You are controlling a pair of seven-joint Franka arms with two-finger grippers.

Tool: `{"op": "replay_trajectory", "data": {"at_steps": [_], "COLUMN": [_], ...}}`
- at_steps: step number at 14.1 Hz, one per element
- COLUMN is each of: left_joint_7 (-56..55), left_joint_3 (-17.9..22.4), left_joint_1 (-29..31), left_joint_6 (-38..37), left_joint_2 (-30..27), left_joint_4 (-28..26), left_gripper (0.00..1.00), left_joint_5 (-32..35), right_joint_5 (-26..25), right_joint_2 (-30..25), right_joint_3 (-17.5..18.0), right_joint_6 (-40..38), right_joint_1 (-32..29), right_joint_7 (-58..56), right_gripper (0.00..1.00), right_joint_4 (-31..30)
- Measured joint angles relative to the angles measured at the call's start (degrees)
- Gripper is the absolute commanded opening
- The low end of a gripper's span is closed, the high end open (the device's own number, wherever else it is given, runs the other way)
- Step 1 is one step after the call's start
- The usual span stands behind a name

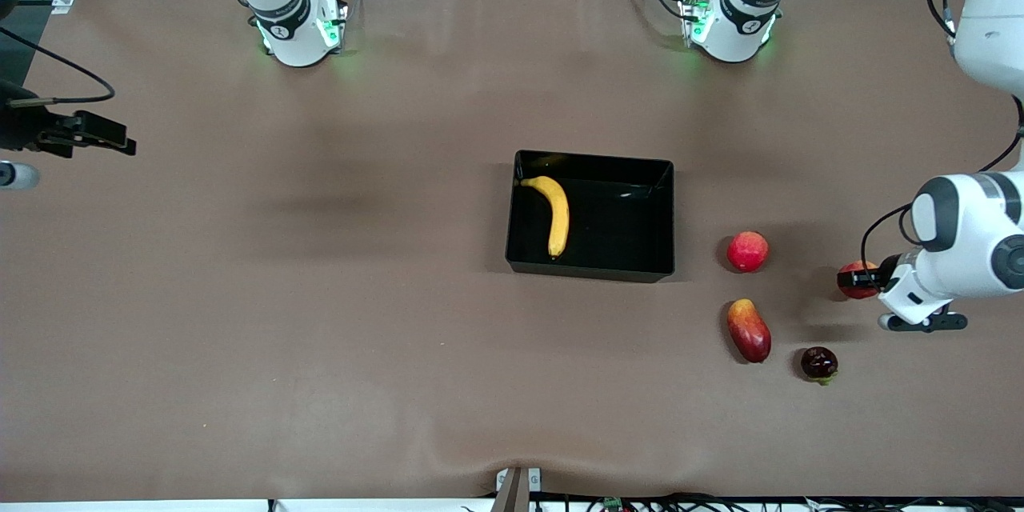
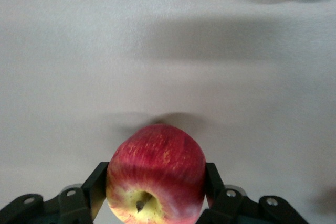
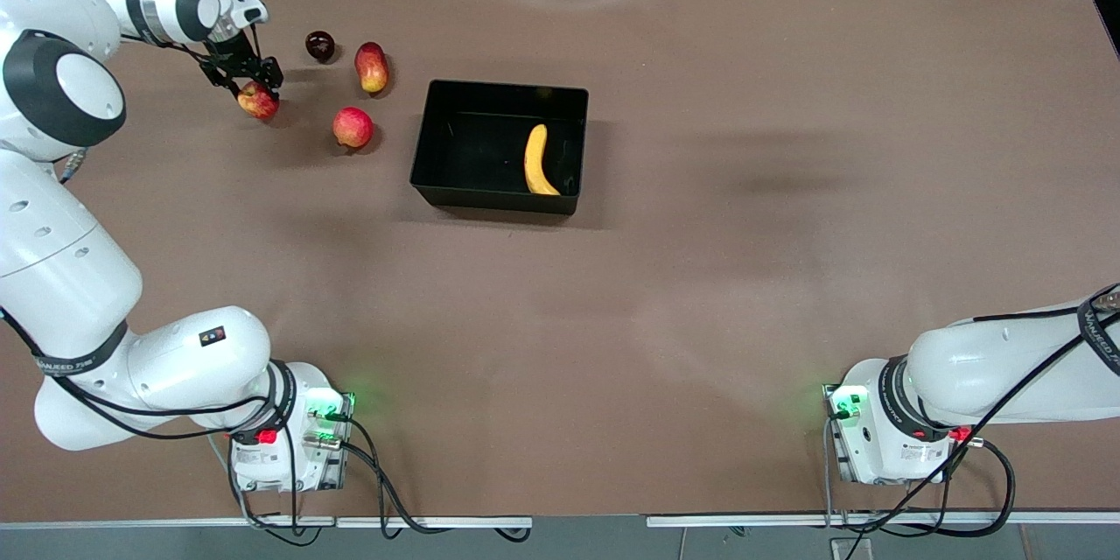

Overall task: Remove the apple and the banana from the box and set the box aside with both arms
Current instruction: 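Lift the apple out of the box and carry it beside the fruits, then lower the apple onto the table and open the left gripper, then move the left gripper into the box and grasp the yellow banana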

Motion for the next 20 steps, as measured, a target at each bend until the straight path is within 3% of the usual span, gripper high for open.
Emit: {"op": "replay_trajectory", "data": {"at_steps": [1, 6, 10, 14, 16, 20], "left_joint_7": [0.00, 0.01, -2.60, -11.11, -20.28, -32.12], "left_joint_3": [-0.22, -2.10, -11.55, -22.25, -25.71, -26.10], "left_joint_1": [-0.06, -0.08, -0.37, -1.16, -4.12, -15.13], "left_joint_6": [0.06, -1.76, -13.17, -15.61, -14.80, -8.65], "left_joint_2": [0.03, -1.49, -8.74, -11.62, -11.24, -9.20], "left_joint_4": [0.22, 1.33, 1.99, 0.65, -0.25, -2.03], "left_gripper": [1.00, 1.00, 1.00, 1.00, 1.00, 1.00], "left_joint_5": [0.82, 1.45, -1.80, -6.28, -6.30, -6.20], "right_joint_5": [0.01, 0.47, 0.72, 1.06, 1.06, 1.87], "right_joint_2": [0.00, 0.19, 1.33, 1.70, 1.96, 4.00], "right_joint_3": [-0.04, -0.17, 0.27, 0.62, 0.82, 0.94], "right_joint_6": [0.05, 0.00, 0.21, 1.28, 1.95, 4.44], "right_joint_1": [-0.86, -3.93, -3.69, -0.16, 2.31, 3.67], "right_joint_7": [-1.26, -5.19, -5.19, -2.05, 0.44, 1.00], "right_gripper": [1.00, 1.00, 1.00, 1.00, 1.00, 1.00], "right_joint_4": [-0.01, -0.18, -0.45, -0.45, -0.45, -0.50]}}
